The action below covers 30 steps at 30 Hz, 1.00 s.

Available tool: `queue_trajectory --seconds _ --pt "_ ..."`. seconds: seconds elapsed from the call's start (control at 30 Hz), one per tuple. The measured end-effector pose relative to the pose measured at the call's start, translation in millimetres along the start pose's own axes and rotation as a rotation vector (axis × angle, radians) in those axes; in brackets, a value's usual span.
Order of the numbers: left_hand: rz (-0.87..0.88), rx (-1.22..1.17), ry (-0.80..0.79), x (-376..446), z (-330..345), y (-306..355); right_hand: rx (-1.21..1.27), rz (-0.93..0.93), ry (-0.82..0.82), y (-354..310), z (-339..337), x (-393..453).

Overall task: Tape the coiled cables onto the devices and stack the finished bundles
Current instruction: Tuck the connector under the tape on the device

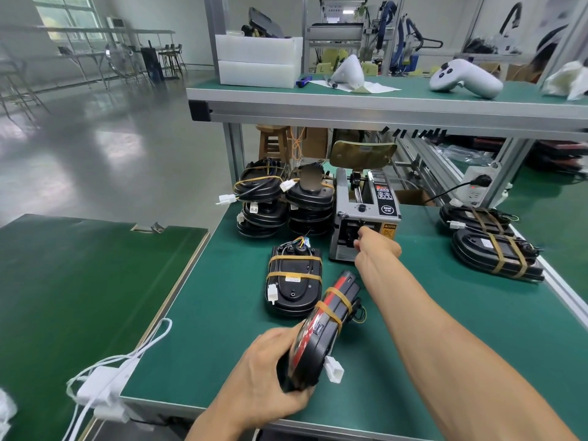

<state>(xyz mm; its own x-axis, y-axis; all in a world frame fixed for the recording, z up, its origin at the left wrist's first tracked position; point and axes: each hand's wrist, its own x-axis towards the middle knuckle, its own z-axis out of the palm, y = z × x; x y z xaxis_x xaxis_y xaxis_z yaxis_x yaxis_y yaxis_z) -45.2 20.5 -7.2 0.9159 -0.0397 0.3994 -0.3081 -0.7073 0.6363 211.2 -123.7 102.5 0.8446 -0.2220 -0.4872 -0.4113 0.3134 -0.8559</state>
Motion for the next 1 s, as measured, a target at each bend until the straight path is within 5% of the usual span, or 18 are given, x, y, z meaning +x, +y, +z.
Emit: queue_trajectory --seconds 0.07,0.23,0.5,1.0 --pt "0.002 -0.001 0.003 -0.4 0.0 -0.4 0.004 0.003 0.047 2.4 -8.9 -4.1" --pt "0.005 -0.011 0.016 1.8 -1.3 2.5 -0.331 -0.087 -0.299 13.0 -59.3 -17.1" --pt "-0.006 -0.002 0.002 0.3 -0.8 1.4 -0.397 -0.287 -0.685 4.7 -104.2 -62.6" --pt "-0.026 -0.014 -0.002 0.7 -3.8 7.4 -0.460 -0.379 -0.653 19.7 -102.7 -56.3"
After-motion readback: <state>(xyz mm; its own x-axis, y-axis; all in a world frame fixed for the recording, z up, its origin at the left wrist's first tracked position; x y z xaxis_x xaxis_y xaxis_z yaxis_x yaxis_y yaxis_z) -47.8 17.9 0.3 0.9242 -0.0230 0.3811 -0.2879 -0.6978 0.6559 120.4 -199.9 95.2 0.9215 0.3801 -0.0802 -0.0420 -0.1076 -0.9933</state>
